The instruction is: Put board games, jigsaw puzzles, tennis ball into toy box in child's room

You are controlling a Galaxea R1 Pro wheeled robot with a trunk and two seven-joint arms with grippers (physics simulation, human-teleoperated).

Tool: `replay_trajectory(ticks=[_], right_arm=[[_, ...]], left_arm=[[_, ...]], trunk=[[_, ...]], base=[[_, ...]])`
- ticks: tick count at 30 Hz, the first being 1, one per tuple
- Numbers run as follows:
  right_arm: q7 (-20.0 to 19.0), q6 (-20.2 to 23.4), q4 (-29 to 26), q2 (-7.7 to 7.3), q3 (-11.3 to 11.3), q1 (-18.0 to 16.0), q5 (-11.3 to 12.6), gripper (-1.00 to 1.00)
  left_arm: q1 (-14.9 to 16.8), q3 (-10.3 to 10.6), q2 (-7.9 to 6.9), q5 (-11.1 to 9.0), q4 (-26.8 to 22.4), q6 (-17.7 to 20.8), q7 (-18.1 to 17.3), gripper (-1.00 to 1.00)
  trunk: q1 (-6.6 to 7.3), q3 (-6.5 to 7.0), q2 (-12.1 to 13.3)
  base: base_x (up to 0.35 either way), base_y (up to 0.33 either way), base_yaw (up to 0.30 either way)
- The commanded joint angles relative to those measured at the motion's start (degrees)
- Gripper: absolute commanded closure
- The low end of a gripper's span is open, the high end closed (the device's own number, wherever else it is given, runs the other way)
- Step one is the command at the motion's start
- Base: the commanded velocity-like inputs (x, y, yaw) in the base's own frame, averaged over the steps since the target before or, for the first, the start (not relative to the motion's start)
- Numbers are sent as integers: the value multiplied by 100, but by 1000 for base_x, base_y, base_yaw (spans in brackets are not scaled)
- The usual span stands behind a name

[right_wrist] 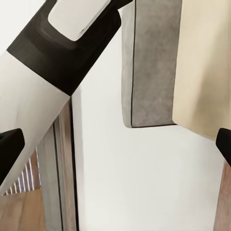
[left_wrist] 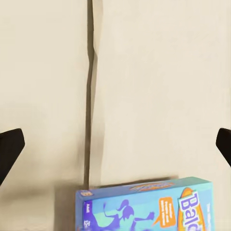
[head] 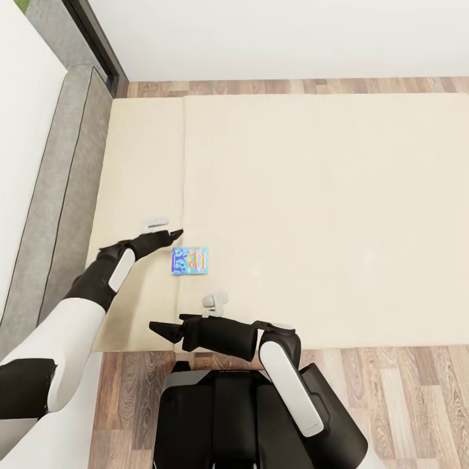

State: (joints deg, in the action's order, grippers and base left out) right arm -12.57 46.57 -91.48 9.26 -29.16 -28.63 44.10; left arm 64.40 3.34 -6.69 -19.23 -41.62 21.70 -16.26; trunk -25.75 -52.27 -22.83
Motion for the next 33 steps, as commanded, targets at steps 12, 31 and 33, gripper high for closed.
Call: replay_trajectory(ticks=[12, 31, 33], right_arm=[[-25, 48, -2, 11, -2, -2, -19, -100], [-27, 81, -2, 6, 15, -2, -15, -100], [-27, 74, -2, 6, 15, -2, -15, -100]], left_arm=[[3, 34, 77, -30, 441, -19, 14, -100], [2, 42, 205, -28, 504, -25, 11, -100], [2, 42, 216, -28, 505, -25, 10, -100]], trunk=[[-3, -6, -9], [-3, -36, -9], [-3, -50, -9]], base=[[0, 0, 0], [0, 0, 0], [0, 0, 0]])
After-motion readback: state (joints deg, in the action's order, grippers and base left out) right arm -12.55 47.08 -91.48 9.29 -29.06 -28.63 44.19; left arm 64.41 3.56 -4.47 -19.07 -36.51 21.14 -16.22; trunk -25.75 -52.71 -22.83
